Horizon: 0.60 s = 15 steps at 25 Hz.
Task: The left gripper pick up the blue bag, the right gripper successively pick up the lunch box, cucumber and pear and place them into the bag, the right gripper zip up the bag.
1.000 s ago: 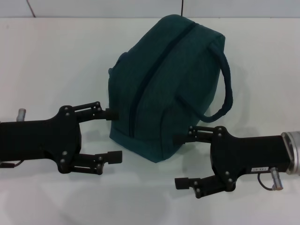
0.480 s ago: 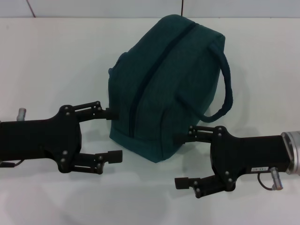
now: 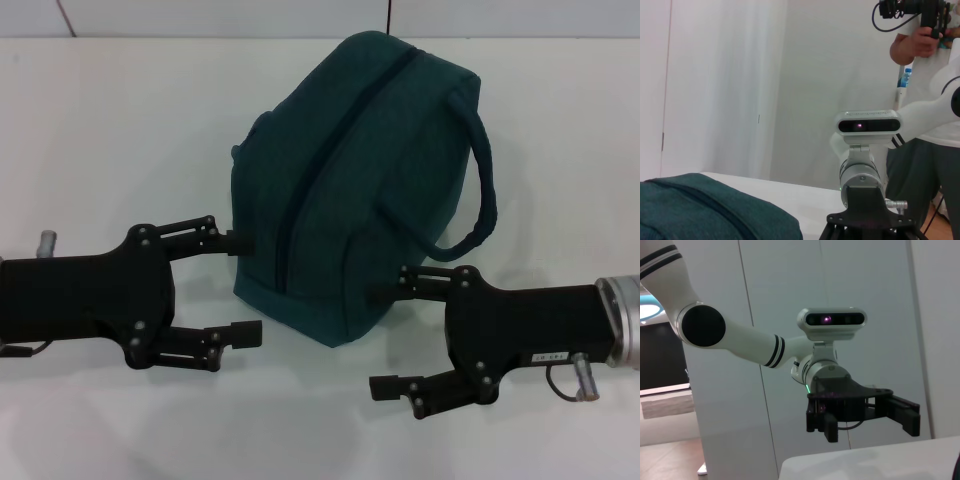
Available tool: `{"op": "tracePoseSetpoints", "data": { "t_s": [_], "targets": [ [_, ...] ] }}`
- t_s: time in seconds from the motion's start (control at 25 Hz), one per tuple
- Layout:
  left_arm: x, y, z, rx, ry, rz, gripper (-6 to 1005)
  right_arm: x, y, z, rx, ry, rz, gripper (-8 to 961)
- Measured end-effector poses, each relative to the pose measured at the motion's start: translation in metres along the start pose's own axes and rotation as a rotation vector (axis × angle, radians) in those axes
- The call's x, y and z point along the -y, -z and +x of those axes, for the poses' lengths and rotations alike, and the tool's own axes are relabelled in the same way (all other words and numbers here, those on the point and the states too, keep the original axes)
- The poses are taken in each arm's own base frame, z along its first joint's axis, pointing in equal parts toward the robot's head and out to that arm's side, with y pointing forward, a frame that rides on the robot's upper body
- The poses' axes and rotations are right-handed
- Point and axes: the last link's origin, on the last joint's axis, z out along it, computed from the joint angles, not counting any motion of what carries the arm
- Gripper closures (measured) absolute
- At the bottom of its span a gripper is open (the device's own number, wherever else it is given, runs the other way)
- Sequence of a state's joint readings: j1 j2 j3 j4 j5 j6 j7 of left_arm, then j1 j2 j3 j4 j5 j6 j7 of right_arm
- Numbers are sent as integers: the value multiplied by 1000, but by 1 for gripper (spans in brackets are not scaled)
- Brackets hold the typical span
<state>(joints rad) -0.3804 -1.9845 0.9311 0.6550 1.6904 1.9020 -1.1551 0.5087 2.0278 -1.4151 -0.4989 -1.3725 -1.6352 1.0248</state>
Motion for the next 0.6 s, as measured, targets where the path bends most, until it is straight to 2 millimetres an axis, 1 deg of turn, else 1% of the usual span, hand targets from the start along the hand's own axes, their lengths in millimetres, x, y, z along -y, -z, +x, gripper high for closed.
{"op": "tracePoseSetpoints", "data": {
  "t_s": [0.6],
  "targets": [
    [2,-1,2,-2,-6,-3,119,2,-1,-1,-5,5,-4,65]
  ]
}}
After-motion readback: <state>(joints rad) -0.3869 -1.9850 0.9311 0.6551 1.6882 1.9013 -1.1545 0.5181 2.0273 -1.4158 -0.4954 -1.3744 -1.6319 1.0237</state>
